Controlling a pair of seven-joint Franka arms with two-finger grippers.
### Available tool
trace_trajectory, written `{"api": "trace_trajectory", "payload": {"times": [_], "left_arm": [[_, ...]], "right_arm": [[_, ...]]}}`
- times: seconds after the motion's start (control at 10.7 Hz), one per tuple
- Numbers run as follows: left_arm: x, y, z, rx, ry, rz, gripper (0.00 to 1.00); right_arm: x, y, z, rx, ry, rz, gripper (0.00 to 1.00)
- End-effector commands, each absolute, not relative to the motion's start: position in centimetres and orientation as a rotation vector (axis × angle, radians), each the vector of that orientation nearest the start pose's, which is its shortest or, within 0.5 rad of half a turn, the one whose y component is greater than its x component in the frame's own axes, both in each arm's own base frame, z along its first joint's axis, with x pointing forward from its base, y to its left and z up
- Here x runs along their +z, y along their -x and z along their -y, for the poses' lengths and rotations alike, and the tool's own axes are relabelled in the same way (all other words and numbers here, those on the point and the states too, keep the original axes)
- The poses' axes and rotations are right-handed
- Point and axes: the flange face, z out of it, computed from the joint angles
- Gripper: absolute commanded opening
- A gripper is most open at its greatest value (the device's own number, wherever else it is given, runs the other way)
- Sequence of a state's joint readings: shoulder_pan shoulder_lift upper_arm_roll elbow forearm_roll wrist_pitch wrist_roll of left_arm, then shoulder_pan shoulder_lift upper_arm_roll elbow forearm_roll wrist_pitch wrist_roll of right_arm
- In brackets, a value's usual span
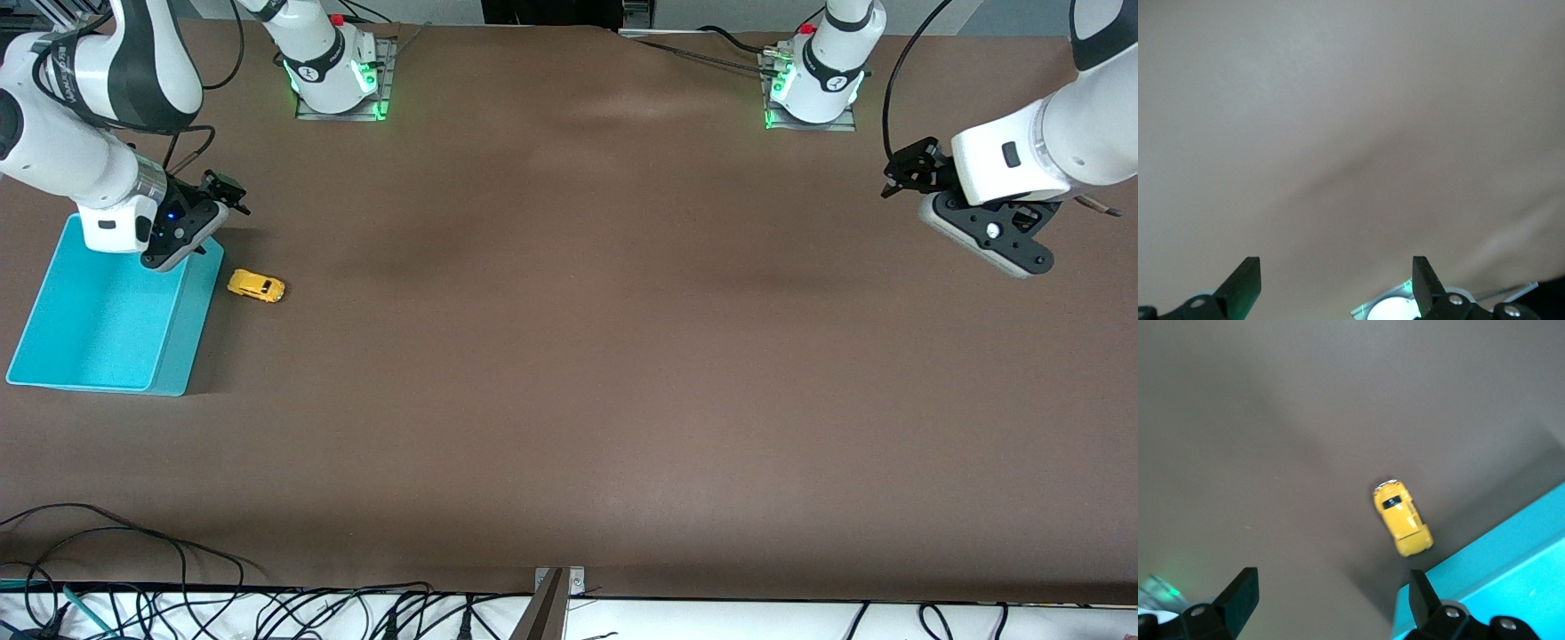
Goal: Wind up and store yellow beetle car
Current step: 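Lower the right gripper onto the yellow car and close it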
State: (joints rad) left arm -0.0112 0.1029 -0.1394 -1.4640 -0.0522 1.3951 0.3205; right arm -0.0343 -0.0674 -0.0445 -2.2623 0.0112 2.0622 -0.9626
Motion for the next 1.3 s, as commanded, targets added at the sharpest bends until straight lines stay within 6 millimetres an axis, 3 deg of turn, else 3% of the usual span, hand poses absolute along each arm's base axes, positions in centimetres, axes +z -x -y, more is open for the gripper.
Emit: {"api": "trace_trajectory", "payload": {"times": [0.0, 0.19, 0.47, 0.75, 0.93, 1.21], "left_arm": [[61.1, -53.4, 8.7, 0.168, 3.179, -0.388, 1.0], [60.5, -52.3, 7.0, 0.144, 3.195, -0.182, 1.0], [60.9, -52.5, 6.0, 0.164, 3.194, 0.005, 1.0], [61.0, -52.6, 5.8, 0.179, 3.192, 0.014, 1.0], [61.0, -52.3, 4.7, 0.212, 3.189, 0.054, 1.0], [61.2, -52.3, 5.2, 0.206, 3.19, 0.042, 1.0]], "right_arm": [[34.6, -50.4, 6.0, 0.105, 2.656, 1.54, 1.0], [31.9, -51.3, 6.5, 0.077, 2.555, 1.723, 1.0], [28.3, -51.3, 6.7, 0.079, 2.426, 1.893, 1.0], [24.7, -51.2, 7.3, 0.046, 2.405, 1.959, 1.0], [22.3, -51.2, 8.2, 0.039, 2.38, 2.002, 1.0], [20.9, -50.8, 9.5, 0.029, 2.392, 2.0, 1.0]]}}
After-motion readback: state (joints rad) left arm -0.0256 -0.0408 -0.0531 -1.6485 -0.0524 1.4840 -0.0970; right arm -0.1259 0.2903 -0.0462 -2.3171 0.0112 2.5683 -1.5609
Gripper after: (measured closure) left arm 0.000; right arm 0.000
